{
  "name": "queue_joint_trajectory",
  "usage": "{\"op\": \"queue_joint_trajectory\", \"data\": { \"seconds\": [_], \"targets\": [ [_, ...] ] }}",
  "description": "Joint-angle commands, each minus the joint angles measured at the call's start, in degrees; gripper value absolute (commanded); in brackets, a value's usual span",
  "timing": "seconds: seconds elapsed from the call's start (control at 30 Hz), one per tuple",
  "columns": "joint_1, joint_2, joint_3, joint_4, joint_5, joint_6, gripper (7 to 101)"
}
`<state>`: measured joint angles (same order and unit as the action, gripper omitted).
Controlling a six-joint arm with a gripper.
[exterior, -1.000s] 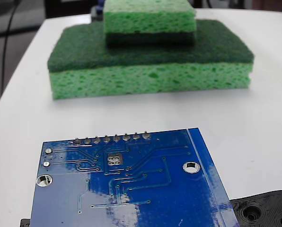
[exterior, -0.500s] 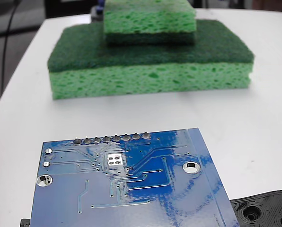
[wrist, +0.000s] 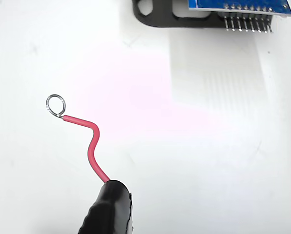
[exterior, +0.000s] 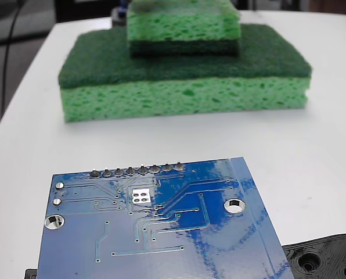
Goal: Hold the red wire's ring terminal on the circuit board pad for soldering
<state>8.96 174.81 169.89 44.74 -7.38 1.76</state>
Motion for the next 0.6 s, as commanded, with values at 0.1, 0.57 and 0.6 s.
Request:
{"op": "queue_joint_trajectory", "data": {
  "seconds": [0.1, 0.57, 0.6],
  "targets": [
    [0.09, 0.18, 0.35, -0.09, -1.49, -0.62, 100.3],
    [1.32, 0.18, 1.76, -0.26, -2.29, -0.79, 100.3],
    [1.32, 0.18, 1.76, -0.26, -2.29, -0.79, 100.3]
  ]
}}
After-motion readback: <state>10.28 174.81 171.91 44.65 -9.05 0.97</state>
